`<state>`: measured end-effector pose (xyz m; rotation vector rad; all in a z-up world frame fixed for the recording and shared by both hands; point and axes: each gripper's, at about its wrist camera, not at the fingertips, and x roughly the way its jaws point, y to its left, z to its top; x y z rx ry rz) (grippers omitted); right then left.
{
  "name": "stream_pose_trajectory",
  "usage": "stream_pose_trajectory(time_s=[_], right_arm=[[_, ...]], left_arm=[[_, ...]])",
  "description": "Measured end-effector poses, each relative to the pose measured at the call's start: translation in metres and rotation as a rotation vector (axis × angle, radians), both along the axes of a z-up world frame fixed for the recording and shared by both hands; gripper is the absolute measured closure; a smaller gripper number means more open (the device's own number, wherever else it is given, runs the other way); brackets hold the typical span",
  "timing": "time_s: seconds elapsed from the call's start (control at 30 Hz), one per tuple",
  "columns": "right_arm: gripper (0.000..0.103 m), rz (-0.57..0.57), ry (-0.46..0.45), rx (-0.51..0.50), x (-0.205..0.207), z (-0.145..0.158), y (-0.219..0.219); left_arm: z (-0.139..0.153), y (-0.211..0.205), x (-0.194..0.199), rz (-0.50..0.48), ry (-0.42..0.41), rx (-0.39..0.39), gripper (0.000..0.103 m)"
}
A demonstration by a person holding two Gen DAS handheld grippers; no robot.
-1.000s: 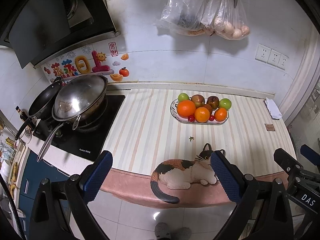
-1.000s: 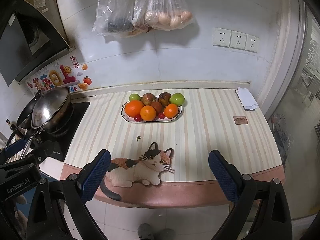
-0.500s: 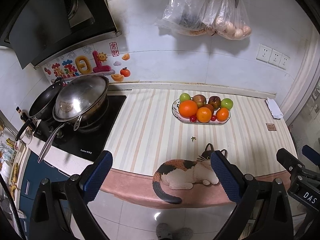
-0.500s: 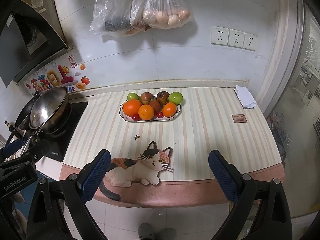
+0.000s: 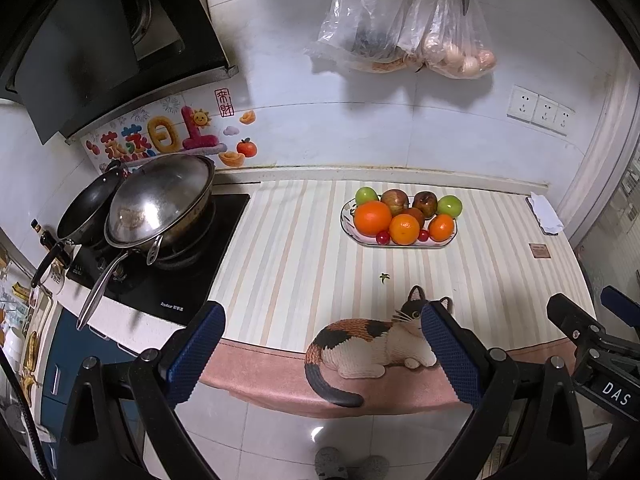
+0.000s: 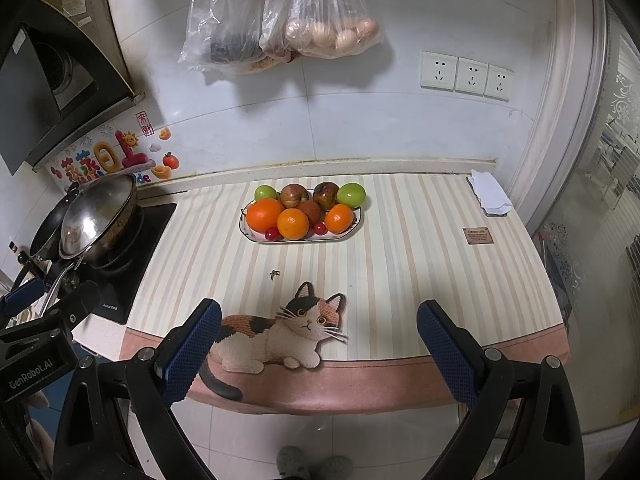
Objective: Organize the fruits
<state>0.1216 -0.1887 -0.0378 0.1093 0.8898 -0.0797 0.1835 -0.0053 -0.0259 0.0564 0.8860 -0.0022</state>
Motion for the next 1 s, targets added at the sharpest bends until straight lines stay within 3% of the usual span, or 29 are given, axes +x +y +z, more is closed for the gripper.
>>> stream_pose_trajectory(time_s=[1.0], right_arm=[[0.003,-0.006,-0.006,0.007,-0.005,0.011,0.011]], left_arm=[[0.003,0.002,-0.001,-0.029,-0.005,0.001,0.002]])
